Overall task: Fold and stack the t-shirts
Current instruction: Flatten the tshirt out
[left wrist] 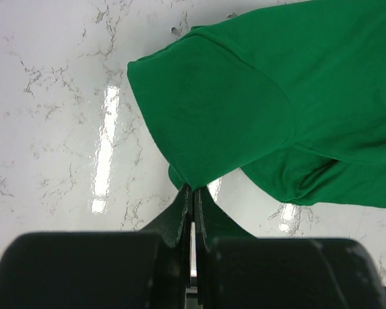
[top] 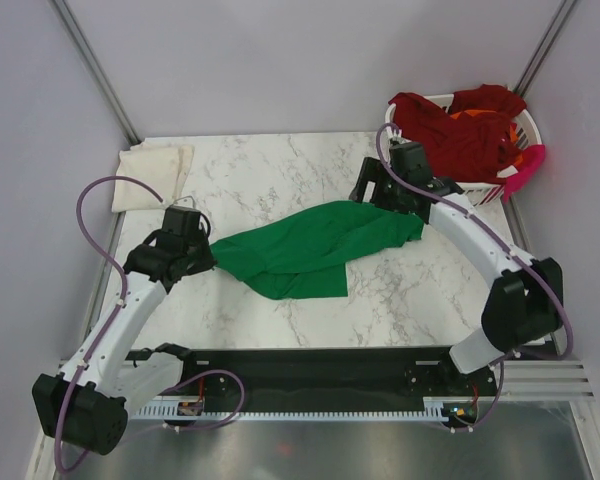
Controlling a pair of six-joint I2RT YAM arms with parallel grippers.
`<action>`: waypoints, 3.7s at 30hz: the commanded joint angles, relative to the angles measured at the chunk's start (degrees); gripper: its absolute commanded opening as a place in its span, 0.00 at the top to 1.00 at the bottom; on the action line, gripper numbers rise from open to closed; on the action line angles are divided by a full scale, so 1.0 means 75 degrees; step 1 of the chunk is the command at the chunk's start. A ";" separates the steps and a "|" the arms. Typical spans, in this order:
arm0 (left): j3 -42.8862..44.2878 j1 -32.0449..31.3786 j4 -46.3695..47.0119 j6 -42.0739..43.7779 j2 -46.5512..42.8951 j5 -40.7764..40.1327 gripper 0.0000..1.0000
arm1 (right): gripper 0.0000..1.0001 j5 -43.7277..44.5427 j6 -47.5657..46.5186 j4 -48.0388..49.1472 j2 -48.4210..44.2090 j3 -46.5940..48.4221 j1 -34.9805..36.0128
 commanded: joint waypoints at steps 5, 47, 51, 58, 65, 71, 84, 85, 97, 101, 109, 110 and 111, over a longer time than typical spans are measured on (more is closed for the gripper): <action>-0.0007 0.0055 0.0168 0.0286 -0.0120 0.0170 0.98 | 0.02 0.0928 -0.0210 -0.0523 0.0563 -0.0508 -0.0388; -0.0030 0.0055 0.0215 0.0345 0.0126 0.0416 0.98 | 0.68 0.0448 -0.0644 0.2148 0.1921 -0.2314 -0.0915; -0.0030 0.0055 0.0227 0.0345 0.0138 0.0416 0.98 | 0.87 0.0166 -0.0621 0.2243 0.2003 -0.2302 -0.0915; 0.0051 0.0055 0.0215 0.0368 0.0045 0.0463 0.98 | 1.00 0.0026 -0.0632 0.1892 0.1349 -0.2256 -0.0927; 0.1372 0.0043 -0.0310 0.0766 -0.1888 0.0733 0.98 | 1.00 -0.0256 -0.0984 -0.0271 -0.0712 -0.0620 -0.0939; 0.4384 0.0055 -0.0722 0.1668 -0.2451 0.1177 0.98 | 1.00 -0.1295 -0.1194 -0.1856 -0.2506 0.1700 -0.0950; 0.8570 0.0055 -0.0232 0.2607 -0.2639 0.2866 0.98 | 1.00 -0.2752 -0.1442 -0.1378 -0.5344 0.3721 -0.0821; 0.8606 0.0055 -0.0184 0.2584 -0.2512 0.2784 0.98 | 1.00 -0.2752 -0.1418 -0.1355 -0.5286 0.3779 -0.0821; 0.7774 0.0055 0.0426 0.3708 0.1211 -0.0355 0.98 | 1.00 -0.0387 -0.1102 -0.1272 -0.0697 0.3615 -0.0973; 0.8358 0.0698 0.0520 0.4001 0.4279 -0.0487 0.98 | 1.00 -0.0385 -0.0528 -0.0898 0.2543 0.4597 -0.1337; 1.2959 0.2317 -0.1193 0.1706 1.0828 0.2046 0.02 | 0.02 -0.0209 -0.0620 -0.2845 0.6365 0.9588 -0.1431; 1.2490 0.2317 -0.1005 0.1646 1.0617 0.1941 0.00 | 0.02 -0.0174 -0.0632 -0.2193 0.5690 0.9047 -0.1442; 1.1697 0.2317 -0.0806 0.1623 1.0429 0.1963 0.00 | 0.02 -0.0046 -0.0702 -0.1850 0.5324 0.8520 -0.1419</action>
